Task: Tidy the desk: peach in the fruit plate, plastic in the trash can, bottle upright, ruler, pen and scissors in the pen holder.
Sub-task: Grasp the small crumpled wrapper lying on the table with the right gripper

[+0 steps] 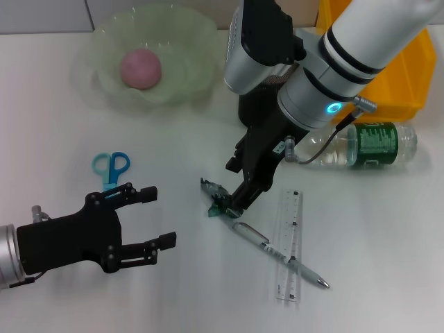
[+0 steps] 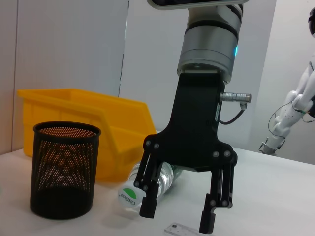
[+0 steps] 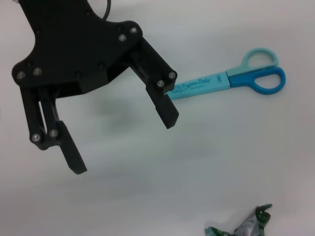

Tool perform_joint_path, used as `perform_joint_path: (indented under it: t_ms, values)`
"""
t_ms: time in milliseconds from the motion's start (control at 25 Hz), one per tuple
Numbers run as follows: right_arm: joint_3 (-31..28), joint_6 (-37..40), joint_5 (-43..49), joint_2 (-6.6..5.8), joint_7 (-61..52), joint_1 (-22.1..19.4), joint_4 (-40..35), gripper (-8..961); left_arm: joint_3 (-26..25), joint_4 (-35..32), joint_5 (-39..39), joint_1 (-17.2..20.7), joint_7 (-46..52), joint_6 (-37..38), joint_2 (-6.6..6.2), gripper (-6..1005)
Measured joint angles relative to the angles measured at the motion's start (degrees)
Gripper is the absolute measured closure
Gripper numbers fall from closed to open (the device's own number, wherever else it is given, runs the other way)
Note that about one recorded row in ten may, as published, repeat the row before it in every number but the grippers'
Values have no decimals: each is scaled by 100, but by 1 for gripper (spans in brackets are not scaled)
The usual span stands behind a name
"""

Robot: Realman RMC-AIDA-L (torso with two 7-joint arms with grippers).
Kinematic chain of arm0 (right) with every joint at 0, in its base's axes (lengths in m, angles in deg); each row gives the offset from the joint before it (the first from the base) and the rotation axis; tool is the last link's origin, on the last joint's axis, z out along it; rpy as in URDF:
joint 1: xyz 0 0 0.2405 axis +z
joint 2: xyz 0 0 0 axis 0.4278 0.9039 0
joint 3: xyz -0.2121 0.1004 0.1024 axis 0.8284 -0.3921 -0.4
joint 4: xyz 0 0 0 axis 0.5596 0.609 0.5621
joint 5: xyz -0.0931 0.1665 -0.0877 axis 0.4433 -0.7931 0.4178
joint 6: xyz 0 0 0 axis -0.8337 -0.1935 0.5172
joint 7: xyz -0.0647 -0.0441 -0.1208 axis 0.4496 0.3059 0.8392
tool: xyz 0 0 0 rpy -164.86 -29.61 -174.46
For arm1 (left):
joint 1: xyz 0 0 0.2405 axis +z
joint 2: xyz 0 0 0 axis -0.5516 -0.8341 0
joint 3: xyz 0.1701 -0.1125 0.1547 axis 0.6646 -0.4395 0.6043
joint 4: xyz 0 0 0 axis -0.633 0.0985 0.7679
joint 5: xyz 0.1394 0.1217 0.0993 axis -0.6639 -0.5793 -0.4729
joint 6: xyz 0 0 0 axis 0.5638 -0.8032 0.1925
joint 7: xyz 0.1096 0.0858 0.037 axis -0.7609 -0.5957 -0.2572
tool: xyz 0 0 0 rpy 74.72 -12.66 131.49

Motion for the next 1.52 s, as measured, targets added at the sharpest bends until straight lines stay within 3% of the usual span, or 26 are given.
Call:
perform_joint_path:
  t_ms: [520,1160,1520]
  values:
    - [85,-193,-5,-1,45,6,46,213,0,0,1,-3,-4,1,0,153]
    - [1349,-1276,-765,0,60,-97,408,212,1,-9,17,-6,-8,-61,4,153]
    - [1485,-1462,-906,0,66,-161,491,213,0,-13,27,-23,-7,-61,-4,153]
